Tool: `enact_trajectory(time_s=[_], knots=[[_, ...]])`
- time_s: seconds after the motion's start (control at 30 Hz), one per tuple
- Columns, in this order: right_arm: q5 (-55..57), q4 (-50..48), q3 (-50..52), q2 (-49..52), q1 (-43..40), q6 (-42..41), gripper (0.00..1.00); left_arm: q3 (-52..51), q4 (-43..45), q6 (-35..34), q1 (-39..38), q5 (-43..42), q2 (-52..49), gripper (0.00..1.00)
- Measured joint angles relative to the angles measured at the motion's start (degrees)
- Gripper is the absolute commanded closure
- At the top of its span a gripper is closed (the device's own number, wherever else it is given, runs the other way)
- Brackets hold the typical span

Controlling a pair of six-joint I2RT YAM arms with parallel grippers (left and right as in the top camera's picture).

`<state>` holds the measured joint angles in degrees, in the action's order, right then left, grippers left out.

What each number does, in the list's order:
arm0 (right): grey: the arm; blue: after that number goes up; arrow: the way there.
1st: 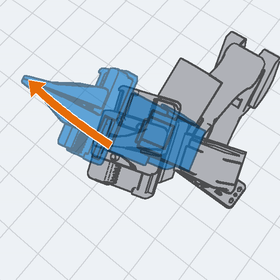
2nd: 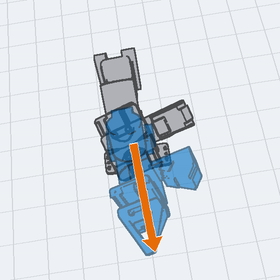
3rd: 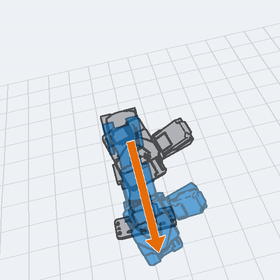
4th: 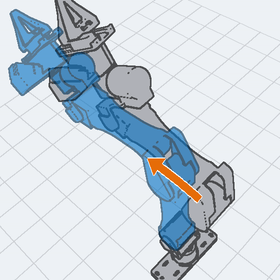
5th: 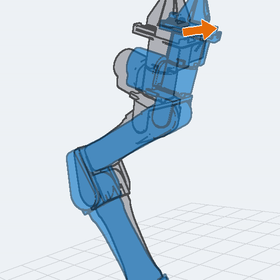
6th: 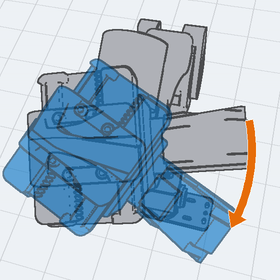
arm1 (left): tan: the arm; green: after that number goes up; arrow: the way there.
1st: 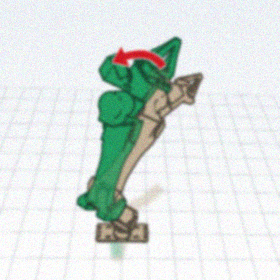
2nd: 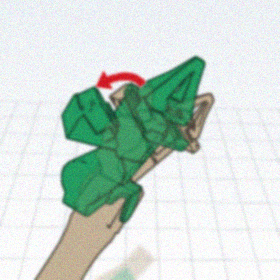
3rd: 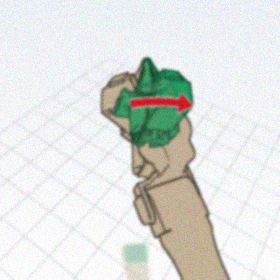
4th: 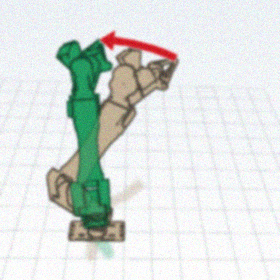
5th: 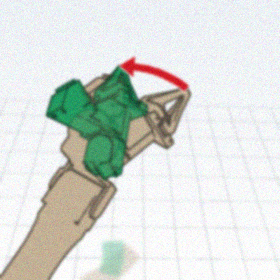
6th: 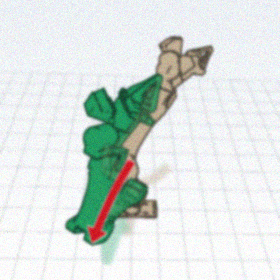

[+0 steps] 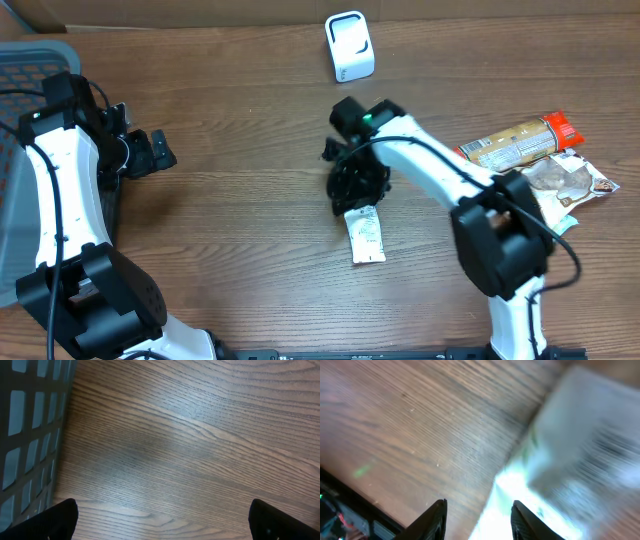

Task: Scan the item barcode
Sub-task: 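Lower the white tube to the table and regrasp it upright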

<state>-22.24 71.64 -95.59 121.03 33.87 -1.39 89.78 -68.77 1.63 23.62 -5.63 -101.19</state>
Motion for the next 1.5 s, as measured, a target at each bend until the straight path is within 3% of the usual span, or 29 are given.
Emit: enact_trajectory(time_s=[0.27, 0.4, 0.5, 0.8, 1.07, 1.23, 1.37, 1.43, 1.5], knots=[[-0.09, 2.43, -0.20, -12.81, -7.02, 2.27, 0.42, 0.00, 0.00, 0.00, 0.00, 0.02, 0.00, 0.00], [-1.51, -1.99, 2.10, -13.18, -12.37, 2.82, 0.38, 0.00, 0.02, 0.00, 0.00, 0.02, 0.00, 0.01], [-3.96, -6.05, 8.04, -13.18, -14.80, 3.85, 0.26, 0.00, 0.02, 0.00, 0.00, 0.02, 0.00, 0.00], [-14.75, -23.26, 24.96, -12.63, -14.93, 3.69, 0.21, 0.00, 0.02, 0.00, 0.00, 0.02, 0.02, 0.00], [-18.36, -37.18, 32.20, -11.34, -10.34, -8.52, 0.22, 0.00, 0.00, 0.00, 0.00, 0.02, 0.00, 0.00], [-17.88, -40.15, 32.28, -9.62, -8.20, -16.09, 0.44, 0.00, 0.00, 0.00, 0.00, 0.02, 0.00, 0.01], [-16.61, -41.53, 32.35, -8.76, -7.69, -20.68, 0.78, 0.00, 0.00, 0.00, 0.00, 0.02, 0.00, 0.00], [-16.50, -42.27, 32.41, -8.68, -7.56, -21.81, 0.87, 0.00, 0.00, 0.00, 0.00, 0.02, 0.02, 0.00], [-16.94, -43.67, 32.44, -8.68, -7.54, -22.82, 0.90, 0.00, 0.00, 0.00, 0.00, 0.00, 0.00, 0.00]])
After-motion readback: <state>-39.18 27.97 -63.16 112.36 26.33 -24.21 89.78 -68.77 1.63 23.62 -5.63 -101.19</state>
